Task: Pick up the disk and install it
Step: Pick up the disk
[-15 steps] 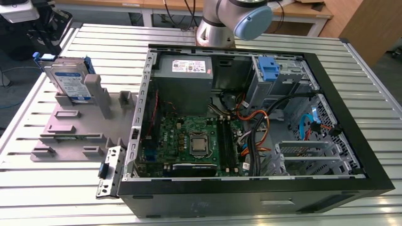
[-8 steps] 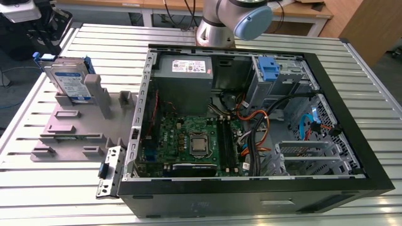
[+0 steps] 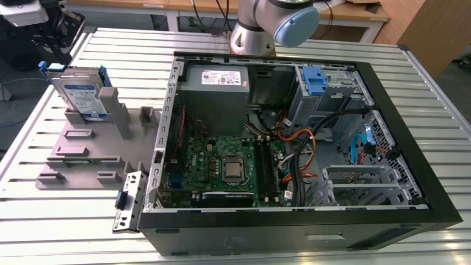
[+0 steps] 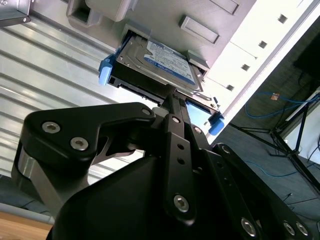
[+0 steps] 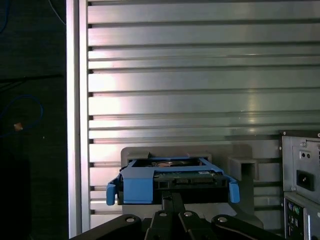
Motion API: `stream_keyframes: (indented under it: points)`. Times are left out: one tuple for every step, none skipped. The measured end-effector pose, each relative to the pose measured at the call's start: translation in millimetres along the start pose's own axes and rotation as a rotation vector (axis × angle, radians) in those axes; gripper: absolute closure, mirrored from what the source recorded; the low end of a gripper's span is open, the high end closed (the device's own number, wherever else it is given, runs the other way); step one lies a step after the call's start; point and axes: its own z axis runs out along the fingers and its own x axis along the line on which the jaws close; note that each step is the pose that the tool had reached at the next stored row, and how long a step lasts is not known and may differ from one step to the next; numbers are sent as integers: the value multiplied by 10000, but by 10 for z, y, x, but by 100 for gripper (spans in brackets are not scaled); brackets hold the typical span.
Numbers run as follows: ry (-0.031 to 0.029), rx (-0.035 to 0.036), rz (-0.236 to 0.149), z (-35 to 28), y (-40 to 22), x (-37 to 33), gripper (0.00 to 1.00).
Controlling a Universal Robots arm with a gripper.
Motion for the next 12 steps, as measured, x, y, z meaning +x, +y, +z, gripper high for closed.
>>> stream_keyframes:
  points:
    - [0,0,-1,0,0,0,89]
    - [0,0,-9,0,0,0,89]
    - [1,0,-31,0,0,0,89]
    - [2,0,-70,0,0,0,89]
    - [4,0,-123,0,0,0,89]
    - [6,0,-177,0,0,0,89]
    - [8,0,-232,0,0,0,89]
    - [10,1,-295,0,0,0,89]
    - [13,1,-375,0,0,0,89]
    - [17,1,-485,0,0,0,89]
    - [19,1,-568,0,0,0,89]
    - [20,1,-587,0,0,0,89]
